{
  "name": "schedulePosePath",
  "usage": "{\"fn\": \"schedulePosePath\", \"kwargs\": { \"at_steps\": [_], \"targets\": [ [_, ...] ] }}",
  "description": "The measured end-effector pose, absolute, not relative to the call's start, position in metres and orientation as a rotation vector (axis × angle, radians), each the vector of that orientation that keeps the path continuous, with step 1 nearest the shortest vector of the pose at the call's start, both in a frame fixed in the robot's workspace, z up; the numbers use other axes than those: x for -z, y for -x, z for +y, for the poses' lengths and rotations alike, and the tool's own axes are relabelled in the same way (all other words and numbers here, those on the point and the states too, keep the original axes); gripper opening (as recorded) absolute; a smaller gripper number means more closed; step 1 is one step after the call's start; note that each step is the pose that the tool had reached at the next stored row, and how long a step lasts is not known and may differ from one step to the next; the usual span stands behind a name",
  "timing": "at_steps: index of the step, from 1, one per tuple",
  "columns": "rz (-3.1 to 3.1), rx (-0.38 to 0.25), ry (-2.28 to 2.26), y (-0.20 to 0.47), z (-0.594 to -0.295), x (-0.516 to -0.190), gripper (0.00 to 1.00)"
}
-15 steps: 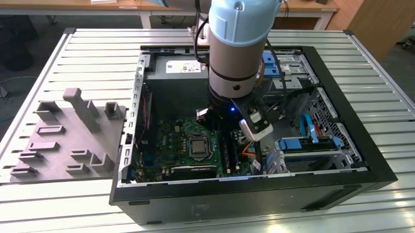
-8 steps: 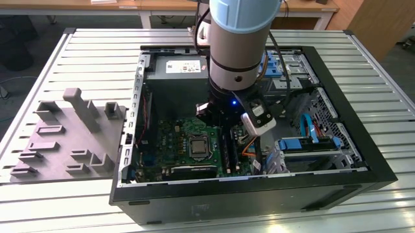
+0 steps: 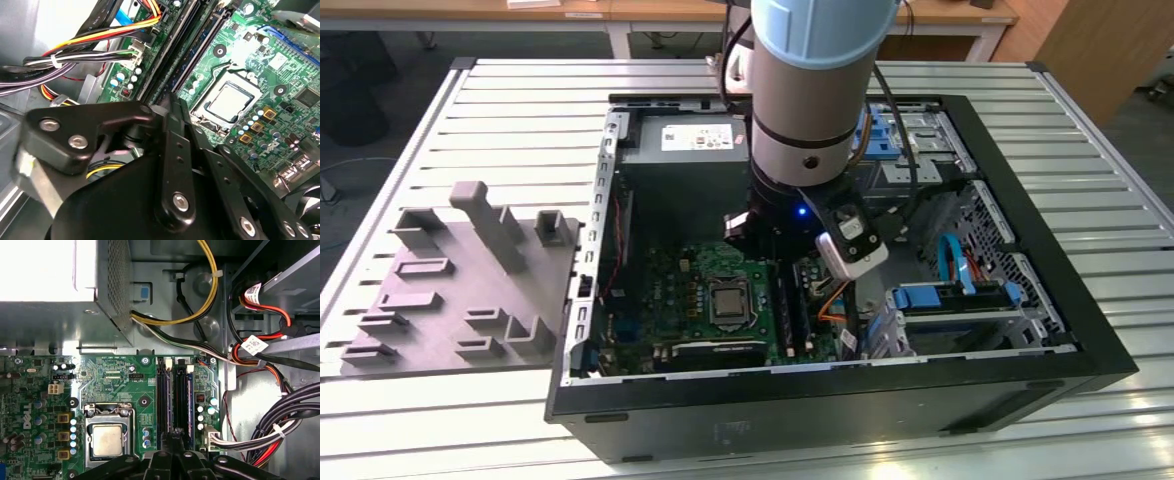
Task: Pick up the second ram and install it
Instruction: 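Insert the second ram into the second slot, then press down the second ram until it locks into place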
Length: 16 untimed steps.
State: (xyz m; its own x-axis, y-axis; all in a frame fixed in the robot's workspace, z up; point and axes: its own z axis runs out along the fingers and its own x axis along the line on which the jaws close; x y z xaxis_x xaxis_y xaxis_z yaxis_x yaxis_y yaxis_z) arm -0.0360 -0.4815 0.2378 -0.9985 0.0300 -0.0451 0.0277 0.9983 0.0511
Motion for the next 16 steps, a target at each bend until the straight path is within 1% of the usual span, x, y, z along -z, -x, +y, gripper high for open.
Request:
{"fn": "schedulePosePath", "kwargs": {
  "at_steps": [1,2,16],
  "targets": [
    [3.094,-0.078,-0.045,0.036,-0.4816,-0.2379,0.11],
    [3.094,-0.078,-0.045,0.036,-0.4815,-0.2379,0.11],
    [3.094,-0.079,-0.045,0.0359,-0.4812,-0.2388,0.11]
  ]
}}
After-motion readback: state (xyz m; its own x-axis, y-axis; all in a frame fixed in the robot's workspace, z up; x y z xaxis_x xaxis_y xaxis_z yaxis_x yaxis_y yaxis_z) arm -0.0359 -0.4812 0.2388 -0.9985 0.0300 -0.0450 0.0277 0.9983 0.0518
